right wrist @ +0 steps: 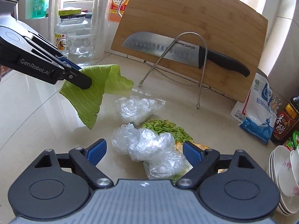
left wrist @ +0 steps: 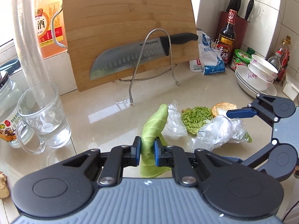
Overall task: Collect trash
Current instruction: 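Lift the cabbage leaf and plastic bag off the counter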
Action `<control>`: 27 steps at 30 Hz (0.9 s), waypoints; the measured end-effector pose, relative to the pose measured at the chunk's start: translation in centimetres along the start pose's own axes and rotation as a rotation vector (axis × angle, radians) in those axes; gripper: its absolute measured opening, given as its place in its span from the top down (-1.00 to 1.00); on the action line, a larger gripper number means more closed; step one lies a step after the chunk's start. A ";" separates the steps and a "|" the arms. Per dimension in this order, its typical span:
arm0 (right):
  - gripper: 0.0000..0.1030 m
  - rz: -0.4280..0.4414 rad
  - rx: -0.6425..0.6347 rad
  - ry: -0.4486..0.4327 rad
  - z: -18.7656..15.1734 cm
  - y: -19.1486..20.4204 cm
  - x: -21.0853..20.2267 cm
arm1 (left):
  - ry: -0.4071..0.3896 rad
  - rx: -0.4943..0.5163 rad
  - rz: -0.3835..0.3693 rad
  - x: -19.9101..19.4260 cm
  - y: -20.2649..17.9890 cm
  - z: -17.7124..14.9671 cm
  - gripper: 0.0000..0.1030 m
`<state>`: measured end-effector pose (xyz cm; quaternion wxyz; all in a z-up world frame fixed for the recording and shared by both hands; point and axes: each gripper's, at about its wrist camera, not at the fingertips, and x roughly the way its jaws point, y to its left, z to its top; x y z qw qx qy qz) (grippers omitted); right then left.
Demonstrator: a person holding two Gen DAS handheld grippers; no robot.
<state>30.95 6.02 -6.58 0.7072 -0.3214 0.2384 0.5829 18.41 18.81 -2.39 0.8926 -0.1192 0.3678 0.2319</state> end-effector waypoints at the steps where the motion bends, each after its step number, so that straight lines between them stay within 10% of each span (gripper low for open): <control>1: -0.75 0.002 -0.009 0.007 0.0 0.1 0.4 | 0.001 -0.002 0.001 0.0 0.0 -0.1 0.76; 12: -0.21 -0.005 -0.008 0.004 0.1 -0.2 0.4 | -0.003 0.012 0.008 -0.4 0.0 0.1 0.76; 27: -0.13 0.024 0.055 -0.020 0.0 0.2 -3.0 | 0.023 0.089 -0.032 -1.6 -0.6 0.0 0.76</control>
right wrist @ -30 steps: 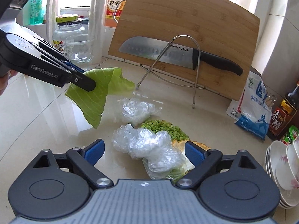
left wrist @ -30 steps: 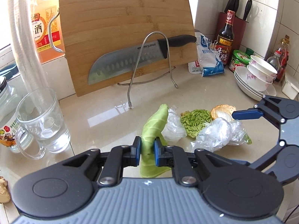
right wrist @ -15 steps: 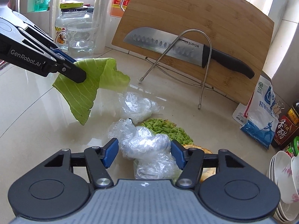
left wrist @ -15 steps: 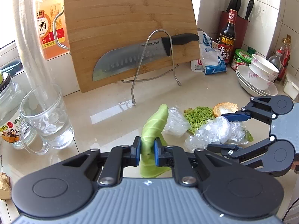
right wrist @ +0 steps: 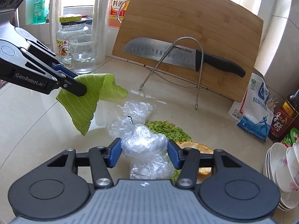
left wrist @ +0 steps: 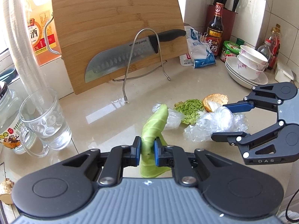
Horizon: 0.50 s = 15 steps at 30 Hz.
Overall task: Collect trash
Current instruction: 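Lift the cabbage leaf and plastic bag off the counter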
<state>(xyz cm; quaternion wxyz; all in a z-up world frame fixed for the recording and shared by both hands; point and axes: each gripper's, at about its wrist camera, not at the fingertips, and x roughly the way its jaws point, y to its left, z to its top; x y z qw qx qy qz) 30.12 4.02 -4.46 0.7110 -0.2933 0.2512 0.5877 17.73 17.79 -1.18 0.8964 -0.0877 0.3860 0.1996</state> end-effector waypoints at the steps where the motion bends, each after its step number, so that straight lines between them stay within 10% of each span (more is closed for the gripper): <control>1: -0.13 0.009 0.005 -0.001 0.0 0.1 -0.4 | 0.001 0.005 -0.003 -0.2 -0.1 -0.1 0.76; 15: -0.13 0.028 0.068 0.007 -2.8 2.0 -5.4 | 0.013 0.087 -0.060 -3.2 -3.7 -1.4 0.76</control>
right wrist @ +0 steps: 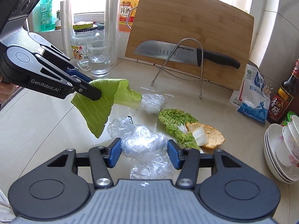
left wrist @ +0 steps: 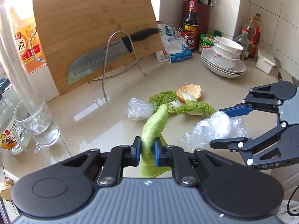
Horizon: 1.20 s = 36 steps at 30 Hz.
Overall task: Collect trash
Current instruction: 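Lift the cabbage leaf and plastic bag off the counter, then carry the bag over the bucket and open the right tool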
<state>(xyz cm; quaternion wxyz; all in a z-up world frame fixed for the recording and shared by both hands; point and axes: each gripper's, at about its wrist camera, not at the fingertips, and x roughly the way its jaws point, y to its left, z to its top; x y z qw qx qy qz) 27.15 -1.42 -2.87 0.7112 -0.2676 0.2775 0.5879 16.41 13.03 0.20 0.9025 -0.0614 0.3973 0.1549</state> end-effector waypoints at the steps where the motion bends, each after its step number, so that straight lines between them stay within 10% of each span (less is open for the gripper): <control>1: -0.13 -0.002 0.006 0.001 -0.3 0.1 -0.4 | 0.002 0.007 -0.006 -0.2 -0.4 -0.1 0.76; 20: -0.13 -0.086 0.149 0.001 -8.3 0.4 -9.0 | 0.033 0.155 -0.112 -2.4 -9.7 -1.9 0.76; 36: -0.13 -0.344 0.415 0.025 -18.6 -1.5 -18.5 | 0.032 0.390 -0.332 -1.4 -21.8 -1.4 0.76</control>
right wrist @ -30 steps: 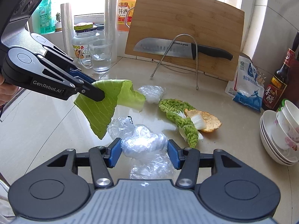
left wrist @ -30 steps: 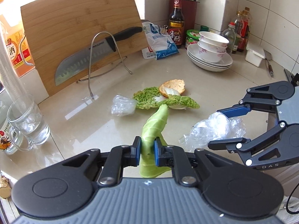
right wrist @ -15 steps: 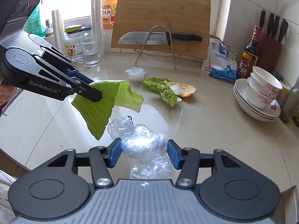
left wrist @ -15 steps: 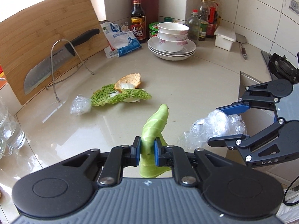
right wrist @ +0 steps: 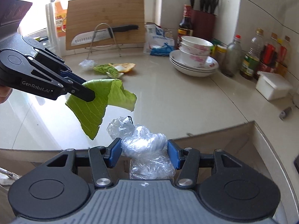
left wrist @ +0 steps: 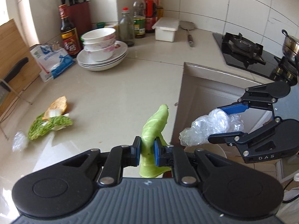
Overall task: Collect trash
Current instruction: 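Carry the bag over the bucket and open the right tool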
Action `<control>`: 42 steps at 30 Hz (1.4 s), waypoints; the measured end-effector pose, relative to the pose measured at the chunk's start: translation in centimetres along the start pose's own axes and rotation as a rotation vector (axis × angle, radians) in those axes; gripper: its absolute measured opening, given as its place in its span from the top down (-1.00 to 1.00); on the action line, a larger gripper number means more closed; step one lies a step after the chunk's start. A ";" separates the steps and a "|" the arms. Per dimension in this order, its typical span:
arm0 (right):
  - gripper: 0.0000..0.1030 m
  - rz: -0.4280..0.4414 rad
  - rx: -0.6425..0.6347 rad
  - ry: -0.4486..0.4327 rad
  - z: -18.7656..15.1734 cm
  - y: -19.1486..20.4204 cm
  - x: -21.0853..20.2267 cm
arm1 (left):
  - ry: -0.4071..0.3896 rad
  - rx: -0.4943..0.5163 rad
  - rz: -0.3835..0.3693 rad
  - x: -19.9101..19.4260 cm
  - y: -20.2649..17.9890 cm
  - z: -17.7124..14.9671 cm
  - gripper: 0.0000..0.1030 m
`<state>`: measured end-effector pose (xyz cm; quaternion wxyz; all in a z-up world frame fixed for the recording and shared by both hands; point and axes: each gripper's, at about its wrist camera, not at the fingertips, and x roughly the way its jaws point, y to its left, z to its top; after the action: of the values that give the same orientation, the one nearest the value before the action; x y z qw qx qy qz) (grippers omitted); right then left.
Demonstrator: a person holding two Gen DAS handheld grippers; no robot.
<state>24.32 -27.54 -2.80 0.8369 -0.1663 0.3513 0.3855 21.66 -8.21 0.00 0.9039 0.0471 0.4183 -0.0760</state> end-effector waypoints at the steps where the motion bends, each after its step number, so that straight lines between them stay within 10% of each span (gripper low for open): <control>1: -0.13 -0.022 0.023 0.010 -0.7 -0.7 -0.3 | 0.001 0.016 -0.022 0.5 -0.9 0.3 0.76; 20: -0.15 -0.187 0.331 0.189 -14.9 -10.5 3.9 | 0.038 0.140 -0.135 6.5 -10.4 2.8 0.76; 27: -0.96 -0.174 0.364 0.209 -17.2 -11.3 5.7 | 0.056 0.150 -0.130 7.9 -11.8 2.6 0.76; 42: -1.00 -0.222 0.416 0.193 -17.8 -10.2 3.6 | 0.120 0.205 -0.202 13.1 -15.0 1.9 0.76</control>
<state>25.56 -41.99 -17.75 0.8530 -0.0643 0.4807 0.1930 28.76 -24.57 -9.10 0.8555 0.1016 0.4641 -0.2059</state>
